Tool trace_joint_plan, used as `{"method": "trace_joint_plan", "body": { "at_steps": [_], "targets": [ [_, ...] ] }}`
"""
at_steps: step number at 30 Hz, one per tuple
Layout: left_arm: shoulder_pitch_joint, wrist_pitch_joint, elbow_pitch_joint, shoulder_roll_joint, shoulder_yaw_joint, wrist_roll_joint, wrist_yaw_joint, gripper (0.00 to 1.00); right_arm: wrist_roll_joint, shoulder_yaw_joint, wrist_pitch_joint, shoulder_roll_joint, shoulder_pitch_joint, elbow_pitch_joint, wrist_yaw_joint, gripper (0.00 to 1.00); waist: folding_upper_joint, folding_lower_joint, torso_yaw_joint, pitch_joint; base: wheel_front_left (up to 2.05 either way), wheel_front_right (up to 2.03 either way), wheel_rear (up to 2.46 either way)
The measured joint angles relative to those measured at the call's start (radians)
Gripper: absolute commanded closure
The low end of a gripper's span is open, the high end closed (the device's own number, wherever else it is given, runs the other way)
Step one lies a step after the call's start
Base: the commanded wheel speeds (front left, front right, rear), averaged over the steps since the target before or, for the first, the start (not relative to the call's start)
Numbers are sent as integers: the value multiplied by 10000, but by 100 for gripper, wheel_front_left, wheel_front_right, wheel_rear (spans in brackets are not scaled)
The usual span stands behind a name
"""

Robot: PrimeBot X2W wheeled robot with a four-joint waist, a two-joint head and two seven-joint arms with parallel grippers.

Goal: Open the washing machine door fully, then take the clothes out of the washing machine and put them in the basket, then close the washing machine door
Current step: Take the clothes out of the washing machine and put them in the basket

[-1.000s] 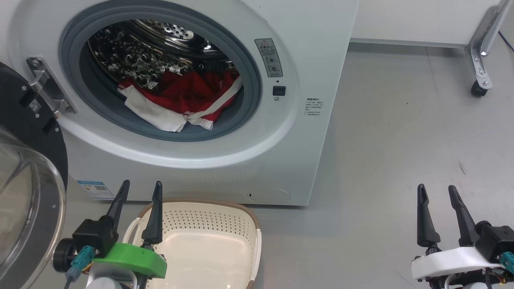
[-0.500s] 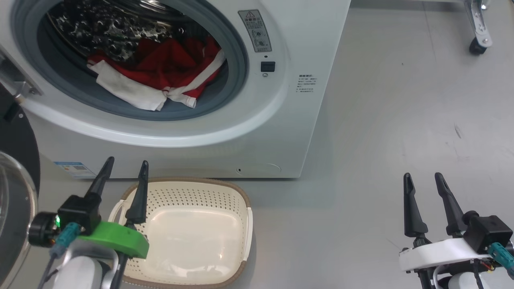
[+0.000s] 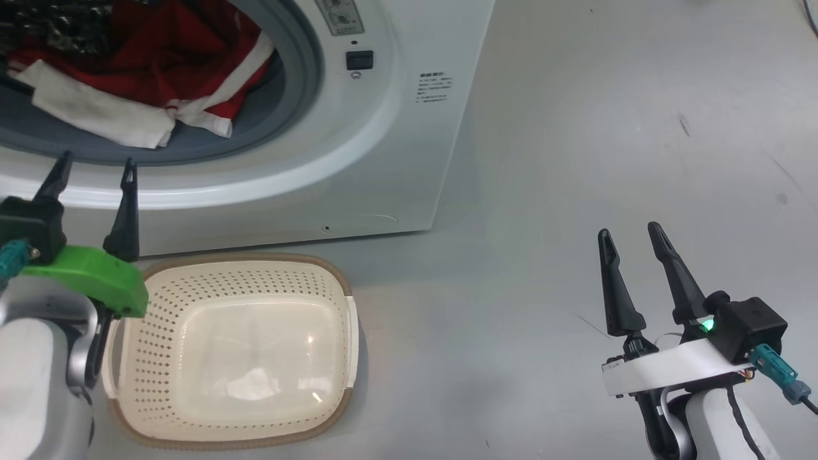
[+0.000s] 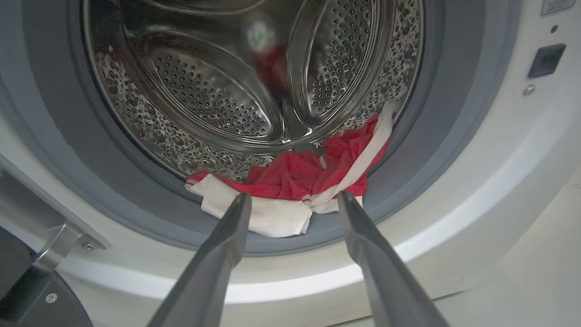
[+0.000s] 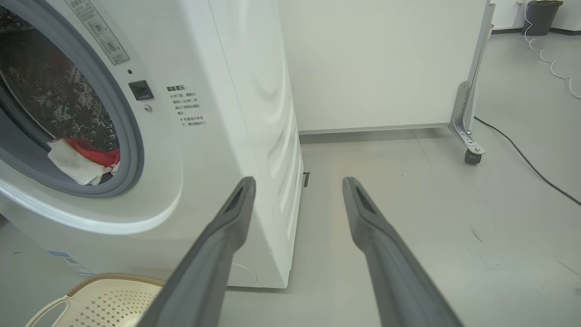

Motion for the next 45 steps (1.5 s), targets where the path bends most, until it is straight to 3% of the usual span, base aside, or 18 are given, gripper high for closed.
{"method": "trace_joint_plan", "body": {
  "at_steps": [18,32,45],
  "targets": [
    [-2553,2926,1912,1083,-107,708,219,0,362,445,0,125,-635,203,4,0,0,0,-1582,1292,0,0,0],
    [-4203,4418,3181,1904,12,1277,667,0,533,644,0,159,-1050,215,4,0,0,0,-2128,2116,0,0,0],
    [-5163,5331,4004,2245,-115,1726,918,0,723,851,0,169,-1428,188,4,0,0,0,-2425,2759,0,0,0]
  ]
}}
